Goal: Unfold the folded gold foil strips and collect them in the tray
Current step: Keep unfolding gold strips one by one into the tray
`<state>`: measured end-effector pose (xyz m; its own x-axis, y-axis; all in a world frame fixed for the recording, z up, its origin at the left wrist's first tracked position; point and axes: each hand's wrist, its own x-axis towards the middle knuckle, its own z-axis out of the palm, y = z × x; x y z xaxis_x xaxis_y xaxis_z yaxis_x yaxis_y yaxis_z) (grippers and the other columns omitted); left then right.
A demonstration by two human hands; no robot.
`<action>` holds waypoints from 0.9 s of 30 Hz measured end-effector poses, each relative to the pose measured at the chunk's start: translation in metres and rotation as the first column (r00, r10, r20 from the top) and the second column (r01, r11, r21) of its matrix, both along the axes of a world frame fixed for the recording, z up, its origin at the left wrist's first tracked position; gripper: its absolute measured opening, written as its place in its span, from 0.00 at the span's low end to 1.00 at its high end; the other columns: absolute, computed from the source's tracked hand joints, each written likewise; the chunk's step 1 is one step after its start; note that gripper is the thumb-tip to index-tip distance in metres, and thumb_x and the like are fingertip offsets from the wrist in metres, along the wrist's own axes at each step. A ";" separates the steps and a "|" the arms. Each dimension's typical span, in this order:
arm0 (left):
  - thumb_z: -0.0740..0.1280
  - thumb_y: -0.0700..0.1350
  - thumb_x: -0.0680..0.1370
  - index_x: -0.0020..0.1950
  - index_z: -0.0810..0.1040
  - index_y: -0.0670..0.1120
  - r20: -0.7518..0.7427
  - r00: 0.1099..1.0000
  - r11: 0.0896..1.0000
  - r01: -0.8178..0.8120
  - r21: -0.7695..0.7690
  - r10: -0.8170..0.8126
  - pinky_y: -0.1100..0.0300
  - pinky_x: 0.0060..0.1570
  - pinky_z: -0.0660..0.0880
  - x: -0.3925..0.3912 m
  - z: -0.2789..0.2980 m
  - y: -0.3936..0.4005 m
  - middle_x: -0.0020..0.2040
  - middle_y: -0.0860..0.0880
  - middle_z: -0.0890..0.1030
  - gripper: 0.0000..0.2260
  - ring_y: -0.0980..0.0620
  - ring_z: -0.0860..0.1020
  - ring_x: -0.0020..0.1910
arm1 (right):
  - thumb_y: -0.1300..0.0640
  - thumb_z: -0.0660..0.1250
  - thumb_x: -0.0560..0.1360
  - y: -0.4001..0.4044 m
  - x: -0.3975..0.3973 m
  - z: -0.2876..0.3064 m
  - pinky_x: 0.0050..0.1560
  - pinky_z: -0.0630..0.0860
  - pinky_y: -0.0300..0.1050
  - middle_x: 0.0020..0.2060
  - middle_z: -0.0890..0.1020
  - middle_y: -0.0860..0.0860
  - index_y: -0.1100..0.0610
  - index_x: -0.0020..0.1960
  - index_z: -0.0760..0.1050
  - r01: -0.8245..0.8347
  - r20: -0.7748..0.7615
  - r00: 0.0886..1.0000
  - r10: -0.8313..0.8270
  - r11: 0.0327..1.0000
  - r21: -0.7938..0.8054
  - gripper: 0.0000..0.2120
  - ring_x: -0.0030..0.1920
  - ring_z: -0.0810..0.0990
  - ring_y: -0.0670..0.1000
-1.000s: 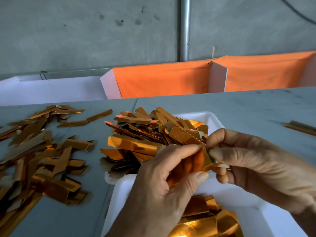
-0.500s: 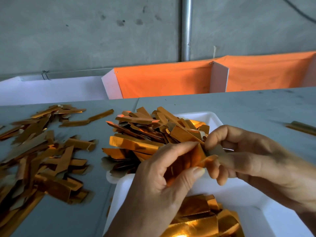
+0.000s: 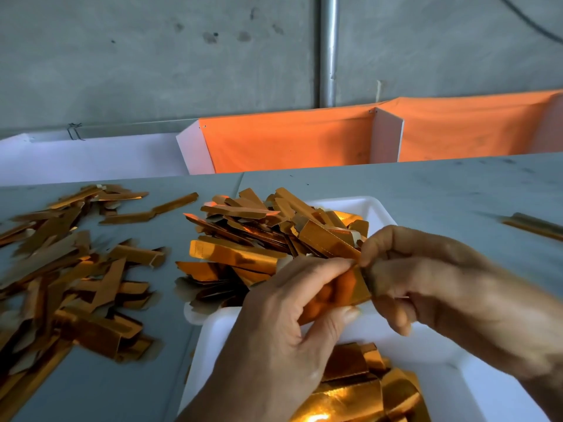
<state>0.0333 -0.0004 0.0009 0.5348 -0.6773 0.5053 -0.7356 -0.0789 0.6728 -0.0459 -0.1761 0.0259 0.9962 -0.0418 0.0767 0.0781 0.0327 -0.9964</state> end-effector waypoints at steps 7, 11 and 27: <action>0.68 0.50 0.73 0.61 0.76 0.59 -0.016 1.000 1.000 0.012 -0.003 -0.012 0.75 0.51 0.70 0.000 0.001 0.001 0.55 0.63 0.77 0.16 0.63 0.75 0.58 | 0.58 0.74 0.64 -0.004 0.004 -0.006 0.28 0.76 0.39 0.29 0.77 0.52 0.59 0.46 0.81 -0.079 -0.060 0.993 0.100 0.954 0.289 0.11 0.28 0.77 0.48; 0.68 0.50 0.73 0.62 0.76 0.57 0.011 1.000 1.000 0.018 0.014 -0.018 0.74 0.51 0.71 0.000 0.002 0.001 0.55 0.62 0.77 0.17 0.61 0.75 0.58 | 0.55 0.79 0.62 -0.004 0.005 -0.006 0.29 0.75 0.38 0.29 0.77 0.52 0.58 0.43 0.81 -0.074 -0.075 0.993 0.095 0.967 0.243 0.13 0.28 0.76 0.47; 0.67 0.51 0.73 0.61 0.74 0.63 -0.014 0.999 0.999 0.032 0.017 -0.031 0.78 0.50 0.68 -0.001 0.001 0.001 0.56 0.67 0.74 0.17 0.67 0.72 0.59 | 0.60 0.73 0.59 0.000 0.002 0.000 0.26 0.74 0.39 0.27 0.75 0.56 0.57 0.38 0.80 0.045 -0.084 0.996 -0.038 0.995 0.085 0.08 0.26 0.74 0.50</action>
<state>0.0322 0.0002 0.0022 0.5200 -0.7026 0.4857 -0.7285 -0.0678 0.6817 -0.0435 -0.1765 0.0258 0.9962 -0.0860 -0.0115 -0.0013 0.1179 -0.9930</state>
